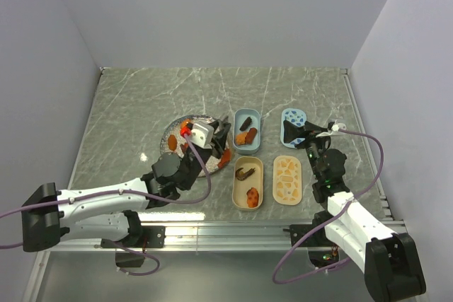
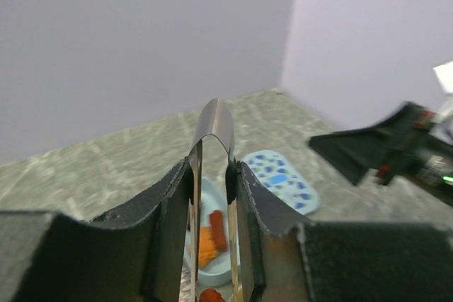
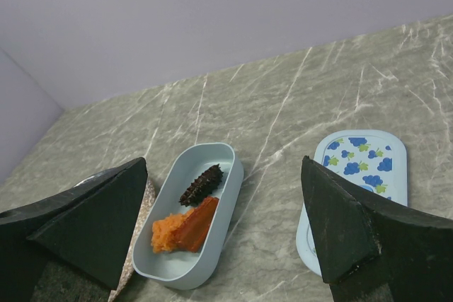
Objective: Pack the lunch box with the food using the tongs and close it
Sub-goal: Place the food into the lunch box
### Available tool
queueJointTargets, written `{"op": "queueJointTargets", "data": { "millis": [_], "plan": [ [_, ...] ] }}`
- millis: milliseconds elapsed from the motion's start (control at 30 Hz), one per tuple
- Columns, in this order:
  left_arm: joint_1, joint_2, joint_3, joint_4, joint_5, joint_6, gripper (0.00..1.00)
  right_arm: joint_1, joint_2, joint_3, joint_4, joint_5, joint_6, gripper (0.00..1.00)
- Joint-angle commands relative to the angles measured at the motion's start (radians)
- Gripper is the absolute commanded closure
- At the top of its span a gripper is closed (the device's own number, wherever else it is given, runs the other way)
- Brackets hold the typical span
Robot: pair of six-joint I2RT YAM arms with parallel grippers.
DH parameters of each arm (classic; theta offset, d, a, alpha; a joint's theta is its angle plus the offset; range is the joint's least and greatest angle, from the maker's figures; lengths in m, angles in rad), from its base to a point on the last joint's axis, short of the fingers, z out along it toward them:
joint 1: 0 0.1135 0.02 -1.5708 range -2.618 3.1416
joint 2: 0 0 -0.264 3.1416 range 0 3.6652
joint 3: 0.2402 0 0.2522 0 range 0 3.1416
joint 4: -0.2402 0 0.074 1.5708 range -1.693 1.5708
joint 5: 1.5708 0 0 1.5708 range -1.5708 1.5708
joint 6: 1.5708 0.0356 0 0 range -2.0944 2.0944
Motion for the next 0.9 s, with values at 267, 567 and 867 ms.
{"op": "queueJointTargets", "data": {
  "millis": [267,567,867],
  "plan": [
    [-0.083,0.061,0.1,-0.019,0.243,-0.07,0.89,0.007,-0.003,0.043,0.038,0.002,-0.007,0.04],
    [-0.092,0.099,0.112,-0.028,0.306,-0.126,0.89,0.007,-0.005,0.041,0.038,0.004,-0.006,0.04],
    [-0.092,0.113,0.112,-0.037,0.34,-0.146,0.89,0.006,-0.005,0.044,0.038,0.002,-0.007,0.04]
  ]
}}
